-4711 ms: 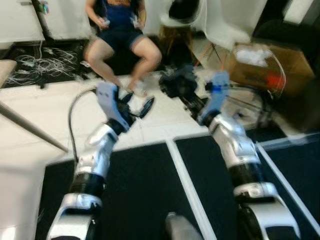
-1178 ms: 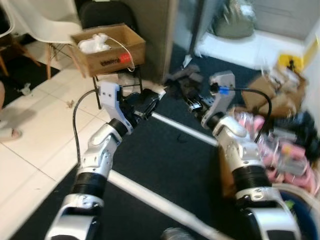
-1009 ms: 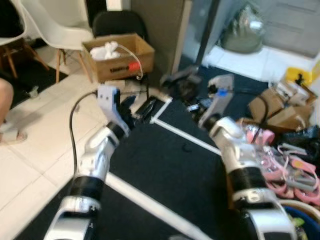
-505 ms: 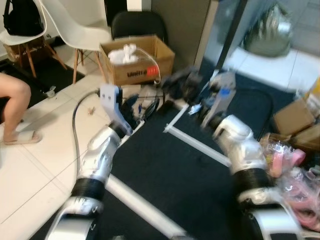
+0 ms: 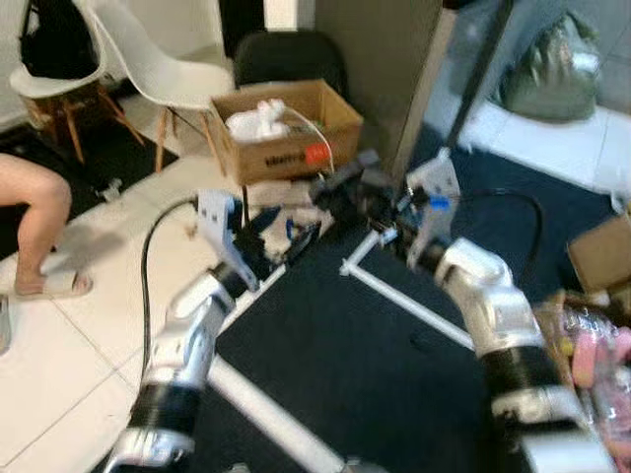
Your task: Picking trash to rubbish bin
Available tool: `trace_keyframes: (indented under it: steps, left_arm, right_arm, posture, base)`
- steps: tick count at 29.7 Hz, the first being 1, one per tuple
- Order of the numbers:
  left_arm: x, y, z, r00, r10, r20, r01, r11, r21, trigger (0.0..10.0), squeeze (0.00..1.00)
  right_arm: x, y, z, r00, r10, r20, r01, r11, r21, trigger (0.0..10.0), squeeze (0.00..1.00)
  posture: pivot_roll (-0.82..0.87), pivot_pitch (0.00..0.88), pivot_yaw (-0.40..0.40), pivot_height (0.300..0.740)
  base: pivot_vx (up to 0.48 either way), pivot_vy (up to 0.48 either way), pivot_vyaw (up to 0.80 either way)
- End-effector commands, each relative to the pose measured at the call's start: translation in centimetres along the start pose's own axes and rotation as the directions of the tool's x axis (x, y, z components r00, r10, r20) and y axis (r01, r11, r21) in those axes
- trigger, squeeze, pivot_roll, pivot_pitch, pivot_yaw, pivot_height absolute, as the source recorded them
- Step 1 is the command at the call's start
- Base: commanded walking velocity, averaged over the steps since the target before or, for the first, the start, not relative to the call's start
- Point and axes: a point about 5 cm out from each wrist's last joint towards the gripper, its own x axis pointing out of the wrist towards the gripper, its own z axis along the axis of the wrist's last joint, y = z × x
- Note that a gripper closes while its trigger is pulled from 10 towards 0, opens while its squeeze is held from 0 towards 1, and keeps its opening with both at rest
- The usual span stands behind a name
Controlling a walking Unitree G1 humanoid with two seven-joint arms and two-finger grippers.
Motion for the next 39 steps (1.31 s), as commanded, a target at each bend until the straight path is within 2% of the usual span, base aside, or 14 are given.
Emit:
trace_keyframes:
  steps: [1,3,7,14,17,23,39]
  left_arm:
    - [-0.4,-0.5,0.2,1.000,-0.001,0.005,0.001,1.000,-0.010,10.0,0.00]
    - [-0.8,-0.7,0.1,1.000,0.000,0.008,0.000,1.000,-0.024,10.0,0.00]
    - [-1.5,-1.6,-0.1,0.997,-0.074,-0.006,0.074,0.995,-0.064,10.0,0.00]
    - [-1.2,-2.1,0.0,0.991,-0.136,-0.009,0.135,0.988,-0.074,10.0,0.00]
    - [-1.2,-2.2,0.0,0.990,-0.137,-0.010,0.136,0.987,-0.086,10.0,0.00]
    - [-1.4,-2.1,-0.2,0.987,-0.159,-0.014,0.156,0.981,-0.115,10.0,0.00]
    - [-1.4,-2.1,-0.3,0.983,-0.184,-0.019,0.180,0.976,-0.124,10.0,0.00]
  right_arm:
    - [-0.7,0.2,0.2,0.999,0.033,0.007,-0.033,0.999,0.013,10.0,0.00]
    - [-1.2,0.5,0.3,0.998,0.068,0.009,-0.069,0.997,0.017,10.0,0.00]
    - [-1.9,0.9,0.4,0.988,0.153,0.001,-0.153,0.988,0.017,10.0,0.00]
    - [-1.7,1.5,-0.1,0.983,0.181,-0.030,-0.181,0.983,0.012,10.0,0.00]
    - [-1.8,1.9,-0.6,0.980,0.197,-0.039,-0.195,0.980,0.050,10.0,0.00]
    - [-1.9,1.8,-0.8,0.976,0.213,-0.051,-0.210,0.976,0.063,10.0,0.00]
    - [-1.9,1.7,-0.8,0.975,0.214,-0.055,-0.210,0.975,0.074,10.0,0.00]
  posture:
    - [-0.06,0.000,-0.047,0.740]
    - [-0.06,0.000,-0.047,0.740]
    - [-0.06,0.000,-0.045,0.740]
    - [-0.06,0.000,-0.041,0.740]
    - [-0.06,0.000,-0.042,0.740]
    - [-0.06,0.000,-0.041,0.740]
    - [-0.06,0.000,-0.044,0.740]
  base:
    - [0.322,0.000,0.00]
    - [0.322,0.000,0.00]
    - [0.322,0.000,0.00]
    - [0.326,0.000,0.00]
    - [0.324,0.000,0.00]
    - [0.326,0.000,0.00]
    - [0.327,0.000,0.00]
